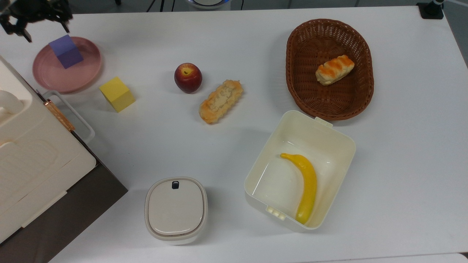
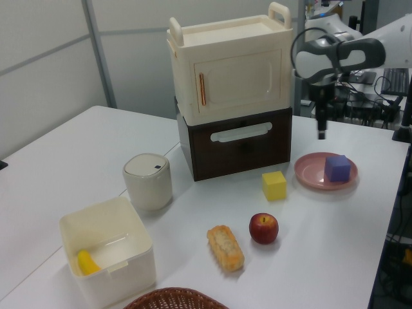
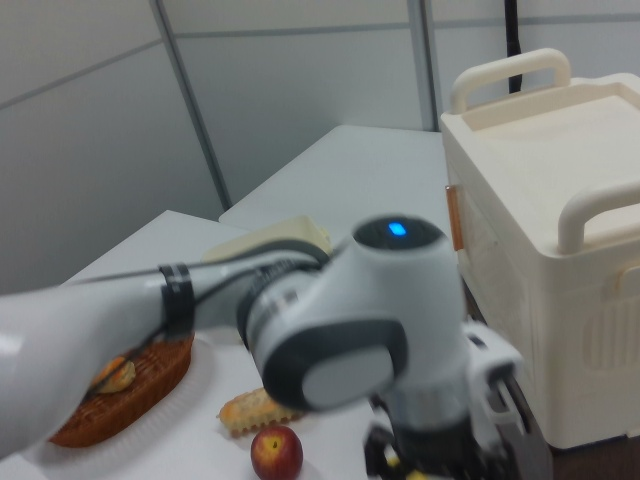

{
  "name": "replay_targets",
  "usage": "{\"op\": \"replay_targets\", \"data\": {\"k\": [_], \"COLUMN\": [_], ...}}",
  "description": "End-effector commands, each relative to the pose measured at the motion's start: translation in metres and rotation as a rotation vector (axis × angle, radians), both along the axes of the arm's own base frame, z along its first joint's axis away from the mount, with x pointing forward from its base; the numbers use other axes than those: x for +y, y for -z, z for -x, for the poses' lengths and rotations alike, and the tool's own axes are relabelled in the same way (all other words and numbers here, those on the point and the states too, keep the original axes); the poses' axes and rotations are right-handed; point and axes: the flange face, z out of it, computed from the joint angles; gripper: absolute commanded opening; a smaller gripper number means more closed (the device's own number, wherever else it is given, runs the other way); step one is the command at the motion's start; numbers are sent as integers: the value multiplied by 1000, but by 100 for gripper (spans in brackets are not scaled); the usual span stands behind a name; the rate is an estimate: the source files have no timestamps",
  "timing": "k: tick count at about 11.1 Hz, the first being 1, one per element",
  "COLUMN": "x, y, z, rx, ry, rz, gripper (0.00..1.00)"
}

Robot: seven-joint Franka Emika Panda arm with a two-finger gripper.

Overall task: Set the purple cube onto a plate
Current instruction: 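Open the gripper to release the cube and raise away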

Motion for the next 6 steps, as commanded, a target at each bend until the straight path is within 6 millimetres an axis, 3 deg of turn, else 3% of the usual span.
{"op": "replay_targets", "data": {"k": [1, 4, 6], "x": [105, 207, 261], "y": [-22, -40, -61], "z": [-50, -82, -81], "rx": [-17, -74, -96], "ry": [166, 329, 415], "rz": [17, 34, 37], "gripper": [100, 100, 100]}}
